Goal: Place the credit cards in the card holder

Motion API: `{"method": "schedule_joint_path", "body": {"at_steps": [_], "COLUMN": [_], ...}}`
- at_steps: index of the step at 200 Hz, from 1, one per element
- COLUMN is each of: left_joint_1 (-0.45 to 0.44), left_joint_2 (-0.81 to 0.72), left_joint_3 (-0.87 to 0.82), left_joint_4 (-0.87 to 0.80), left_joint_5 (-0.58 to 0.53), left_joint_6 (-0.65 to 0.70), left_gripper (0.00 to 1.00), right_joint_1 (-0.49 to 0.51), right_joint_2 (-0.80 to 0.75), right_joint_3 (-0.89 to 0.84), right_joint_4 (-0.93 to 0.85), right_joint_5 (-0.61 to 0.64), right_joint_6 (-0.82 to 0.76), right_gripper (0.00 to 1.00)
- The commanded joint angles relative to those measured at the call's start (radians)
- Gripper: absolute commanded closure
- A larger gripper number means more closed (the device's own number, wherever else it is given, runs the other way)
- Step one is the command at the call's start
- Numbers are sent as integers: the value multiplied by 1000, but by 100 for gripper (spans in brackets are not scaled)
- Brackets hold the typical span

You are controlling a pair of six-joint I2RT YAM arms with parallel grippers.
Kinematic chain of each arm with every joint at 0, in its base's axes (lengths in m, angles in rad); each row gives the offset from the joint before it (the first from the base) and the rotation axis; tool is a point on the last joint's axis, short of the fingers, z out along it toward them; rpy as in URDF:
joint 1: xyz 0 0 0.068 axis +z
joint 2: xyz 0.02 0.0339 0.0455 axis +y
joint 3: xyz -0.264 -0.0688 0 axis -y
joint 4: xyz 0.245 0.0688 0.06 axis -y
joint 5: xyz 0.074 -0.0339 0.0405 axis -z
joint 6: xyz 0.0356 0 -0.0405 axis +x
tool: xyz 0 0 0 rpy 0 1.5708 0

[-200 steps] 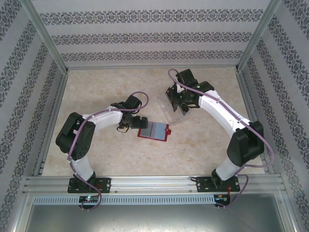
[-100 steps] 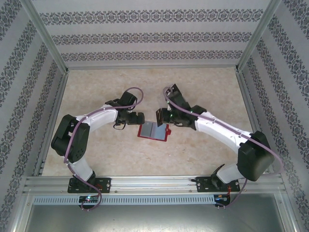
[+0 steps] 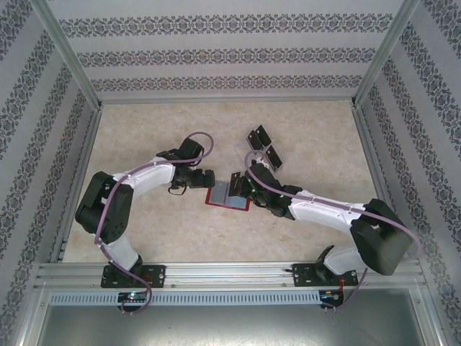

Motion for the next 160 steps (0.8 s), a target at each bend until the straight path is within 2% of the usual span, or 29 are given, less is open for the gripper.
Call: {"method": "schedule_joint_path", "body": {"at_steps": [1,160], "left_joint_1": [8,8], "left_joint_2": [-15,-4], "left_joint_3": [-19,-34], "left_joint_4": [-19,-7], "left_joint_5": [8,19], "left_joint_6": [20,18], "left_gripper": [0,0], "right_joint_1": [27,43], "right_joint_2": [19,97], "right_joint_3": [-29,-104], "right_joint_4": [117,203], "right_joint_5": [63,91], "right_joint_6": [77,149], "right_gripper": [100,100]}}
